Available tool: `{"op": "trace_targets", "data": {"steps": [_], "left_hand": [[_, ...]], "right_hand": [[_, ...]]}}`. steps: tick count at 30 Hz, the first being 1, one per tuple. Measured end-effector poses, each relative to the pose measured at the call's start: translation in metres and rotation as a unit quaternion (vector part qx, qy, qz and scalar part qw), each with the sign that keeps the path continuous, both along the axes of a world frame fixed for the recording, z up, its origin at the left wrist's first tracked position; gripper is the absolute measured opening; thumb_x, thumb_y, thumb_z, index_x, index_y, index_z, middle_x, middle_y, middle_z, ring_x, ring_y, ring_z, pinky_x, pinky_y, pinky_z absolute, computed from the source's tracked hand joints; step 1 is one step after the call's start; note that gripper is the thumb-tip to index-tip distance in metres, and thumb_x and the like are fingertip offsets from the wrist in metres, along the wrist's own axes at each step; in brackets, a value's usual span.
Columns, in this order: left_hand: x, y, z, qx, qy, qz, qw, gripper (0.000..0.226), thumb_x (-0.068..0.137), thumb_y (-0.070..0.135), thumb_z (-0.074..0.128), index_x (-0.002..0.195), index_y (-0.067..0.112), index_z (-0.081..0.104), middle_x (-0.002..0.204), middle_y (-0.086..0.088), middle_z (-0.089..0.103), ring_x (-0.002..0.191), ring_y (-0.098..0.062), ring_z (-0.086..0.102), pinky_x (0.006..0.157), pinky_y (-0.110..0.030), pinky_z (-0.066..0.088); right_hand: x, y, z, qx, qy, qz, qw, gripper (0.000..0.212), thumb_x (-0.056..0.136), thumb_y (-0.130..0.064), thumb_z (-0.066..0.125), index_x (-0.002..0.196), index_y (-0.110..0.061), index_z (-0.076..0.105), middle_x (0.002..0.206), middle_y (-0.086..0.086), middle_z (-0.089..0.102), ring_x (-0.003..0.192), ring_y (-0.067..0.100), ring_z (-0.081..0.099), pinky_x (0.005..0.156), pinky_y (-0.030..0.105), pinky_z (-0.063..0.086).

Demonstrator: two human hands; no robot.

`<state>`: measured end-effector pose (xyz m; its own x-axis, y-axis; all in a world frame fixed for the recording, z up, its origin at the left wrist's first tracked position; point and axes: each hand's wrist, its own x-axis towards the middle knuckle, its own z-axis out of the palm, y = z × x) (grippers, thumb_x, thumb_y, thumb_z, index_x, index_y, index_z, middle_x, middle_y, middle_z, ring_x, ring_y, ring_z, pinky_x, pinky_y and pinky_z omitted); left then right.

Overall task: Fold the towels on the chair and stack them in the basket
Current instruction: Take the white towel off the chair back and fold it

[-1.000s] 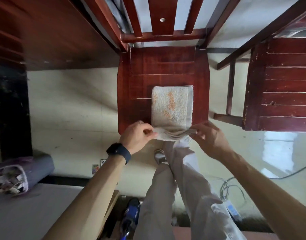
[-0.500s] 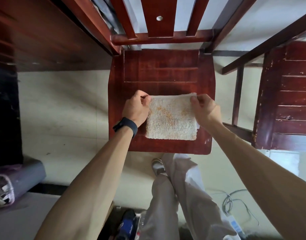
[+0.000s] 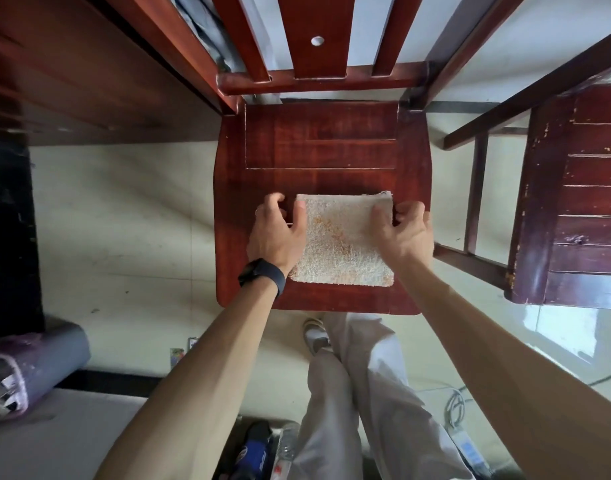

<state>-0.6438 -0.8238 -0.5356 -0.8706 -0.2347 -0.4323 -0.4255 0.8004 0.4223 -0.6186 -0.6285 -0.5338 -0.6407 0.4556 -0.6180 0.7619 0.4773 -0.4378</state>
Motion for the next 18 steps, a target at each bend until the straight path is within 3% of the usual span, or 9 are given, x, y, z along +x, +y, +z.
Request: {"op": "trace_targets", "data": {"steps": [3, 6, 9, 11, 14, 16, 18], "left_hand": [[0.023, 0.000, 0.002, 0.090, -0.037, 0.089, 0.991, 0.044, 0.091, 0.047, 0.057, 0.125, 0.019, 0.053, 0.110, 0.002, 0.066, 0.095, -0.017, 0.064, 0.075, -0.032, 0.053], [0.029, -0.003, 0.003, 0.145, -0.086, 0.131, 0.977, 0.036, 0.090, 0.035, 0.066, 0.122, 0.020, 0.056, 0.102, 0.008, 0.067, 0.083, -0.009, 0.065, 0.070, -0.021, 0.052], [0.017, -0.007, 0.008, 0.223, -0.149, 0.175, 0.947, 0.007, 0.087, 0.024, 0.072, 0.087, 0.026, 0.065, 0.089, 0.002, 0.068, 0.074, -0.010, 0.063, 0.061, -0.016, 0.045], [0.011, -0.011, 0.015, 0.270, -0.180, 0.179, 0.929, 0.013, 0.085, 0.018, 0.074, 0.077, 0.028, 0.069, 0.085, 0.003, 0.071, 0.080, -0.014, 0.065, 0.069, -0.023, 0.046], [0.003, -0.019, 0.045, 0.335, -0.208, 0.183, 0.901, 0.016, 0.079, 0.013, 0.078, 0.093, 0.019, 0.074, 0.091, 0.000, 0.076, 0.086, -0.021, 0.069, 0.077, -0.027, 0.052], [-0.002, -0.018, 0.077, 0.357, -0.205, 0.161, 0.897, 0.030, 0.076, 0.010, 0.079, 0.105, 0.013, 0.073, 0.101, -0.005, 0.076, 0.098, -0.024, 0.071, 0.091, -0.033, 0.052], [-0.010, -0.010, 0.118, 0.370, -0.198, 0.127, 0.899, 0.028, 0.079, 0.008, 0.077, 0.106, 0.013, 0.072, 0.103, -0.003, 0.076, 0.102, -0.021, 0.070, 0.094, -0.034, 0.049]], "right_hand": [[0.012, -0.004, 0.006, -0.035, -0.026, -0.035, 0.998, 0.067, 0.076, -0.060, 0.060, 0.126, -0.017, 0.047, 0.112, 0.002, 0.052, 0.098, 0.020, 0.052, 0.084, 0.038, 0.046], [0.017, -0.003, 0.008, -0.119, -0.081, -0.147, 0.979, 0.054, 0.078, -0.036, 0.076, 0.123, -0.016, 0.054, 0.102, 0.001, 0.064, 0.090, 0.018, 0.063, 0.071, 0.034, 0.055], [0.017, 0.005, 0.012, -0.204, -0.110, -0.184, 0.955, 0.038, 0.079, -0.015, 0.081, 0.114, -0.014, 0.065, 0.095, 0.000, 0.069, 0.085, 0.017, 0.066, 0.064, 0.026, 0.054], [0.016, 0.012, 0.024, -0.261, -0.109, -0.195, 0.939, 0.027, 0.082, -0.009, 0.077, 0.106, -0.015, 0.068, 0.090, -0.001, 0.068, 0.079, 0.015, 0.064, 0.062, 0.025, 0.052], [0.016, 0.029, 0.056, -0.317, -0.082, -0.202, 0.923, 0.022, 0.082, -0.004, 0.075, 0.097, -0.017, 0.065, 0.090, 0.002, 0.069, 0.078, 0.017, 0.066, 0.062, 0.027, 0.050], [0.018, 0.043, 0.090, -0.341, -0.057, -0.176, 0.922, 0.027, 0.079, -0.006, 0.077, 0.102, -0.013, 0.065, 0.099, 0.006, 0.072, 0.089, 0.023, 0.071, 0.072, 0.031, 0.054], [0.021, 0.058, 0.135, -0.362, -0.032, -0.151, 0.919, 0.036, 0.076, -0.010, 0.081, 0.109, -0.010, 0.064, 0.108, 0.009, 0.073, 0.098, 0.025, 0.072, 0.075, 0.033, 0.056]]}}
